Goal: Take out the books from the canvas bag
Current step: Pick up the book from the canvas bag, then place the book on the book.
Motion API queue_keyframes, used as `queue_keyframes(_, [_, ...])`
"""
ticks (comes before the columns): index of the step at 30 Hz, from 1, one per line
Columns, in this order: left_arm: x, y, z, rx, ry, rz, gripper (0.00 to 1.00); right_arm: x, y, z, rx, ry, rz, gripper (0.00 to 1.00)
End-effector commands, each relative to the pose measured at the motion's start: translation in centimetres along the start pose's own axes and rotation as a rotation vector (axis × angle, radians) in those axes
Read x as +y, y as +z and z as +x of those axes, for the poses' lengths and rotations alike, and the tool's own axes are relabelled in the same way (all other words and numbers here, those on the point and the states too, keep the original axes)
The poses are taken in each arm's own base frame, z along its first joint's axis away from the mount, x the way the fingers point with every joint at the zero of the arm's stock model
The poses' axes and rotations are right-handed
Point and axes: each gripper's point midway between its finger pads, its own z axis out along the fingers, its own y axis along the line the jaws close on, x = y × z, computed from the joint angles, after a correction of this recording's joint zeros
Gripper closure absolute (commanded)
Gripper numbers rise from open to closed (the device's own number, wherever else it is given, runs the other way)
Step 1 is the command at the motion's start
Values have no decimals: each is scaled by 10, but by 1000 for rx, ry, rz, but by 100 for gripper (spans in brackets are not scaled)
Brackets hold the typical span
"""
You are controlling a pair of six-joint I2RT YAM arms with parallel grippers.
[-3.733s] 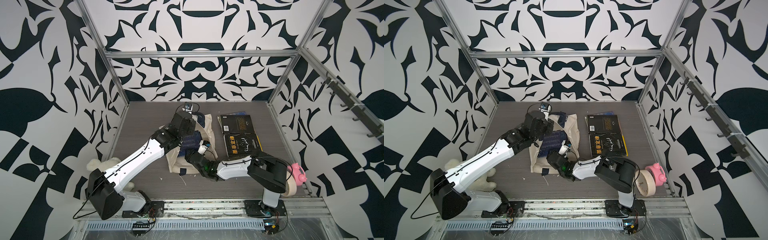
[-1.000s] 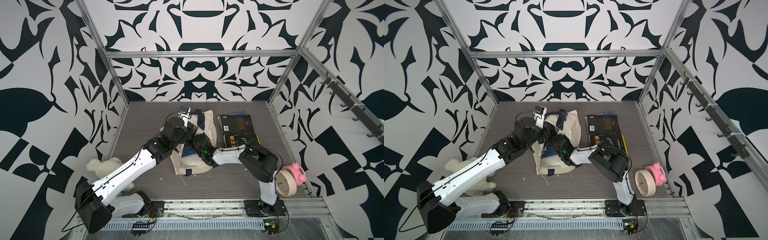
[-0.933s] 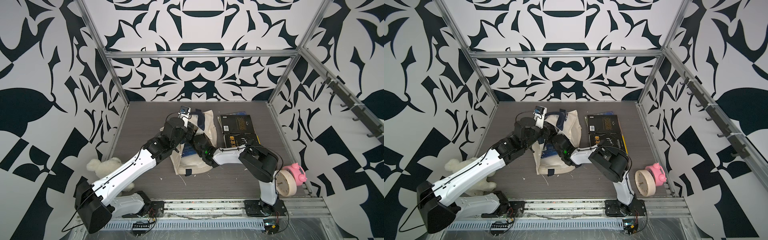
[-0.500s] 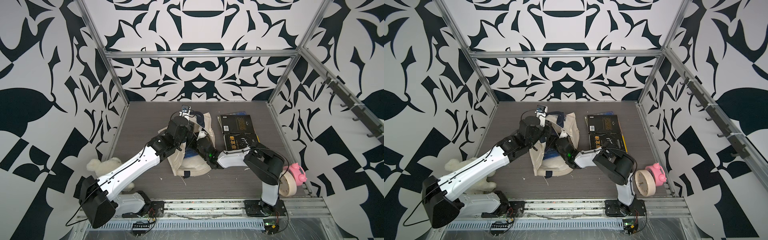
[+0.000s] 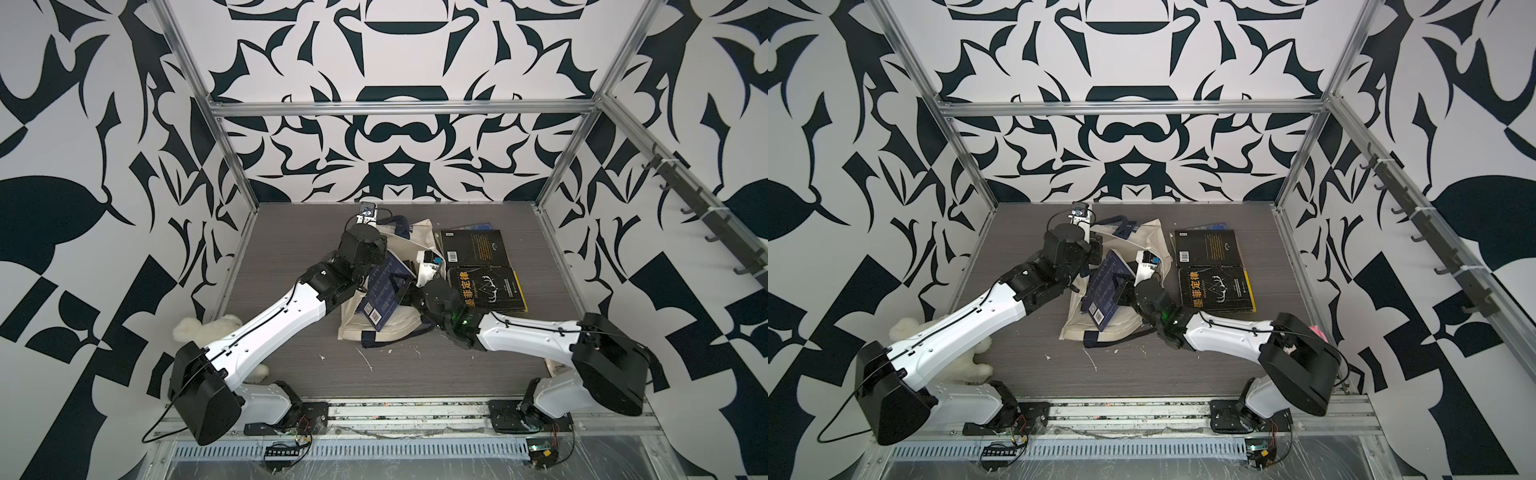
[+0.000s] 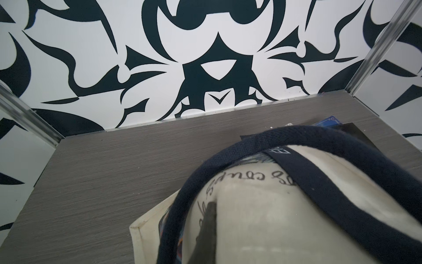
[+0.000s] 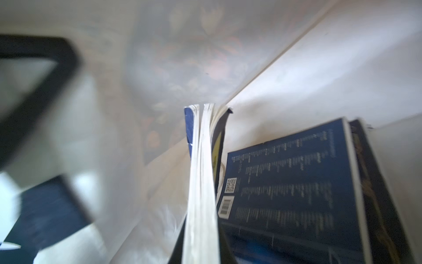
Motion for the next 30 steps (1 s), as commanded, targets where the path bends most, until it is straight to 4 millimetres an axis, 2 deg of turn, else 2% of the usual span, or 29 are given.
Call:
queue_keyframes(1, [20,0,-21,-49,-49,-89,100,26,-17,-31,-74,-96,-72,100])
queue_keyframes(4, [21,2,-19,-40,-50,-102,100,27,-21,-35,-68,-148,-76,100])
queue_keyframes(10, [24,5,-17,-27,-42,-124,100,43,-28,-32,10,-240,-156,100])
queue_keyframes(14, [24,6,-16,-25,-40,-125,100,45,-54,-50,-50,-258,-152,100])
queue_keyframes(18, [24,9,-13,-7,-35,-135,100,45,-90,-76,-147,-266,-135,100])
queue_keyframes(22, [25,13,-9,14,-33,-148,100,28,-126,-106,-276,-242,-40,100])
queue_keyframes(25, [28,15,-8,24,-35,-166,100,10,-147,-120,-358,-202,35,100])
queue_keyframes(30, [31,18,-4,43,-45,-189,100,-38,-187,-141,-521,-90,208,100])
